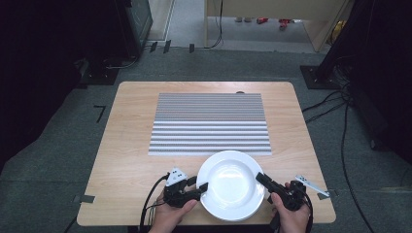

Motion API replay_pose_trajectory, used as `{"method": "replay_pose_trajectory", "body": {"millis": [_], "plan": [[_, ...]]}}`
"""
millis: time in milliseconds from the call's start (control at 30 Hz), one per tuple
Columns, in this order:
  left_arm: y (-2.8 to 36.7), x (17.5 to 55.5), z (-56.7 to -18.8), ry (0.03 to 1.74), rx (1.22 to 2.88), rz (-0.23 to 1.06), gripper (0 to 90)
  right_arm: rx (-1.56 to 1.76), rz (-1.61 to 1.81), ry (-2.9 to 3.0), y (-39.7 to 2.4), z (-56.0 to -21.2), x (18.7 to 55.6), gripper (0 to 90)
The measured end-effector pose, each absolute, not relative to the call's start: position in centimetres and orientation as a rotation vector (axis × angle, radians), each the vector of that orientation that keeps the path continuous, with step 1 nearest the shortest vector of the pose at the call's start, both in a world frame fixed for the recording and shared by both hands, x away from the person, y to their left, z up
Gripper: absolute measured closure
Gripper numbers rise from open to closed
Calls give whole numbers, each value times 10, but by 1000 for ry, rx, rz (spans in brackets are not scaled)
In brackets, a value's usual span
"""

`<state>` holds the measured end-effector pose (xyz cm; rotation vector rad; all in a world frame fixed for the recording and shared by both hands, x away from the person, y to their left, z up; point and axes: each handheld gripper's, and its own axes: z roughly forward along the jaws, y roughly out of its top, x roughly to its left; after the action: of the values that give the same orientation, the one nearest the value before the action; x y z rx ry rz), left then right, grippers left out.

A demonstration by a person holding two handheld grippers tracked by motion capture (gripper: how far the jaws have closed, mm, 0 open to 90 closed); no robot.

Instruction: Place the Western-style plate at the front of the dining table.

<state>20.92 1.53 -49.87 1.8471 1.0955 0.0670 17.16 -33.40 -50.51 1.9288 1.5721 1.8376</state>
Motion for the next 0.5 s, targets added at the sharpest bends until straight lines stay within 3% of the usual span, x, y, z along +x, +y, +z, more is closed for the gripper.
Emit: {"method": "replay_pose_trajectory", "body": {"millis": [233, 500], "plan": [[18, 212, -500, 1109, 1818, 36, 500, 1798, 1913, 1599, -332, -504, 175, 810], [23, 214, -496, 1107, 1753, 20, 570, 1753, 1952, 1590, -329, -507, 178, 814]]}}
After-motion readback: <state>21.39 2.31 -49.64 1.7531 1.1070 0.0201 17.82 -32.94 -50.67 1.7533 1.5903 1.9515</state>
